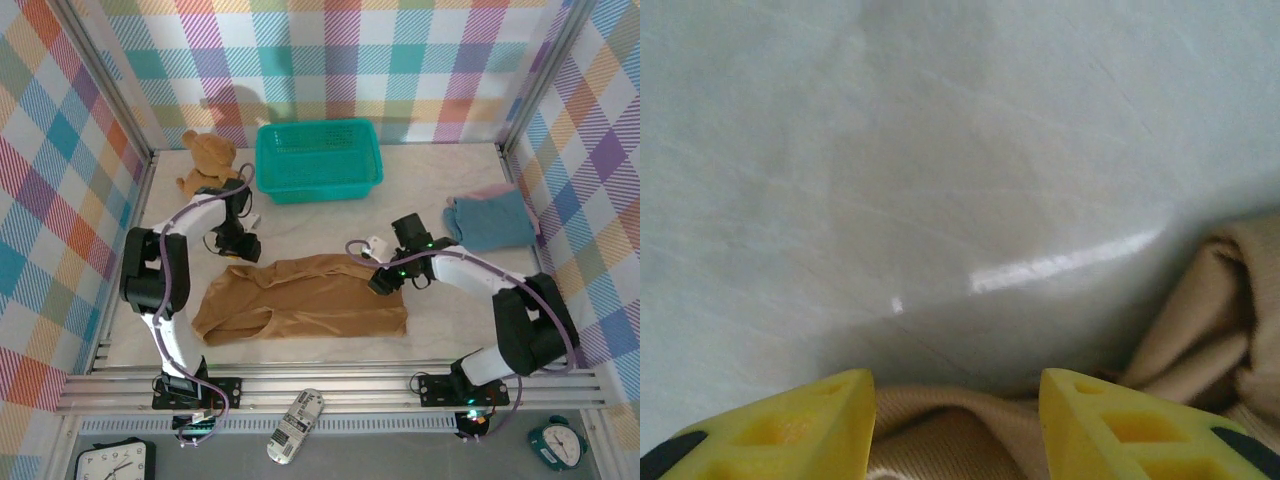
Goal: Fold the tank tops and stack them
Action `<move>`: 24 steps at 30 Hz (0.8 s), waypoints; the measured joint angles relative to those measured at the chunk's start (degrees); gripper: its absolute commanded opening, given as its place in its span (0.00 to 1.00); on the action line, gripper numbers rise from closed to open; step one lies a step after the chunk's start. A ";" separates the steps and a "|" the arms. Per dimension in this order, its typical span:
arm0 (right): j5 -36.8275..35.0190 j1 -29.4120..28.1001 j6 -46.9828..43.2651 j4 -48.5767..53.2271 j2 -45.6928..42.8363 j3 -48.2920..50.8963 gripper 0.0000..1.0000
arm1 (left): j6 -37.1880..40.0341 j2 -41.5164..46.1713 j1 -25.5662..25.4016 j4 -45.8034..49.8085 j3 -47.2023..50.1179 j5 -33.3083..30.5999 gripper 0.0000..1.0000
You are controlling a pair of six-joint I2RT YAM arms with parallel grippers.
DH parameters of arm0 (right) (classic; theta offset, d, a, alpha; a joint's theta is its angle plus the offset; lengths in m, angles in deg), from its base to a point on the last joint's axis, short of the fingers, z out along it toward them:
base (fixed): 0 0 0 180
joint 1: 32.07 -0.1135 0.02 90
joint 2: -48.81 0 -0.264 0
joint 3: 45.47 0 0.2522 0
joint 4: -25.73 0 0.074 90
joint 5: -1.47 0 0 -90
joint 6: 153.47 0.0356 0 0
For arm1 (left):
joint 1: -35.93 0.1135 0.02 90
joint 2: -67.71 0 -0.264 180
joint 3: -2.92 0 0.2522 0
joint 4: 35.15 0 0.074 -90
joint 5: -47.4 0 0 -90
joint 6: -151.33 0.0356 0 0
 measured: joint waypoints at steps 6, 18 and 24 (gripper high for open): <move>-2.12 -1.66 -1.38 -0.63 5.68 -1.53 0.54 | 0.02 -3.61 0.02 0.15 -1.49 -0.13 0.42; -5.40 -2.03 -6.05 -0.04 7.76 -1.55 0.48 | 0.22 -3.78 0.02 4.57 0.04 2.82 0.36; -5.73 -2.03 -6.73 -0.04 8.13 -1.81 0.44 | -0.22 -3.78 0.00 5.88 0.79 -0.74 0.36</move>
